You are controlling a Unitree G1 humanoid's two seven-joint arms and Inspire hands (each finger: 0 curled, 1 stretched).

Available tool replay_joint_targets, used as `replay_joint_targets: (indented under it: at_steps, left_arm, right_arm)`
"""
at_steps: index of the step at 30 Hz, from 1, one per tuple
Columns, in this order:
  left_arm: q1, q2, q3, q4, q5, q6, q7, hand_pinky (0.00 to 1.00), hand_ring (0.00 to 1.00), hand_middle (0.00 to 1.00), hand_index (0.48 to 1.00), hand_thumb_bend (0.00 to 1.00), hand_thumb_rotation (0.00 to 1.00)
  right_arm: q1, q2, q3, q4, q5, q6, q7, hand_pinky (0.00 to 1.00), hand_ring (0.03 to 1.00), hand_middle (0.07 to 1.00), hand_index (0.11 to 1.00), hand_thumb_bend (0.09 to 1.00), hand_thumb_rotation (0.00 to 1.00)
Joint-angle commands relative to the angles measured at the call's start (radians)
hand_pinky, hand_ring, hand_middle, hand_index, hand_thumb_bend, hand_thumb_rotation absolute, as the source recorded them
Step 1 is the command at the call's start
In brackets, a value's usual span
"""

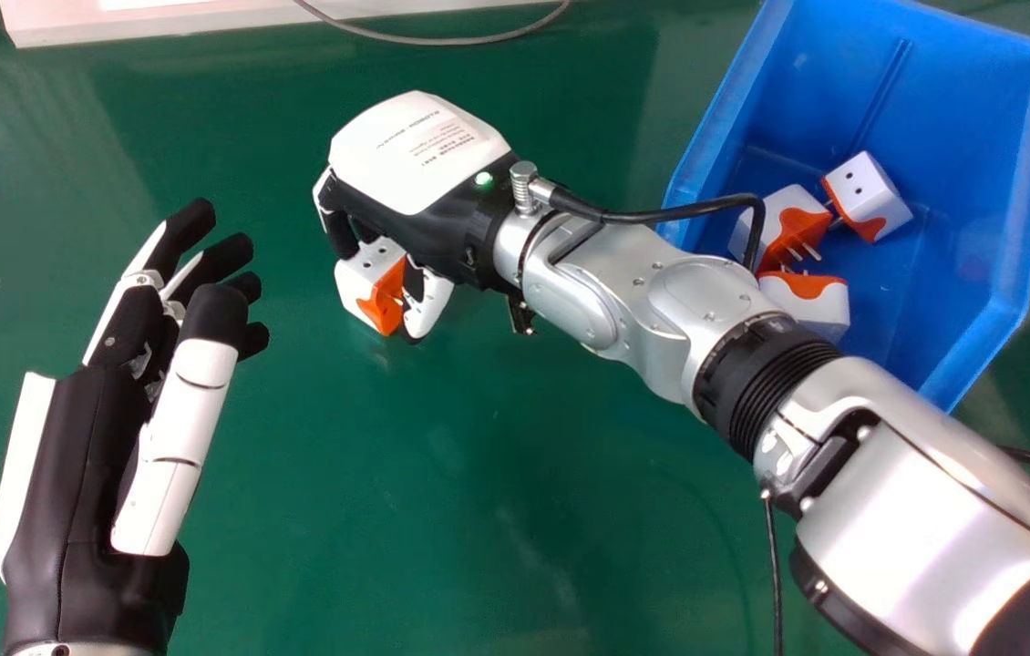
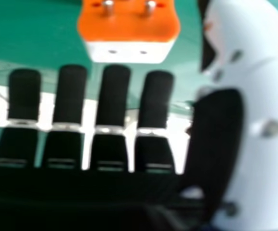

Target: Pick all objects and put in blue box

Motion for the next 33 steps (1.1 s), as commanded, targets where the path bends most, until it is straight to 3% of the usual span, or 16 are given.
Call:
replay_joint_targets:
  at_steps: [1,17,25,33]
  left_arm:
    - [0.003,0.006,0.001,-0.029,0.001,-0.009,-0.003,0.81,0.86,0.88,0.900,0.76,0.82]
    - [0.012,0.004,0.000,-0.054,0.001,0.012,0.000,0.82,0.86,0.88,0.901,0.75,0.82]
    - [-0.001,0.004,-0.002,-0.045,0.004,0.016,0.002,0.82,0.86,0.88,0.901,0.75,0.82]
    - [-0.027,0.004,0.002,-0.026,0.002,0.027,0.004,0.81,0.86,0.88,0.900,0.75,0.82]
  right_arm:
    - [-0.007,-0.004,-0.010,-0.008,0.009,-0.004,-0.023,0.43,0.542,0.552,0.501,0.541,0.00]
    - [0.002,-0.007,-0.022,-0.016,0.018,0.001,-0.009,0.41,0.498,0.506,0.443,0.509,0.00]
    - [-0.009,-0.002,-0.034,-0.010,0.021,0.007,-0.004,0.40,0.486,0.494,0.444,0.504,0.00]
    - [-0.025,-0.001,-0.041,-0.009,0.018,0.026,-0.018,0.40,0.480,0.495,0.442,0.502,0.00]
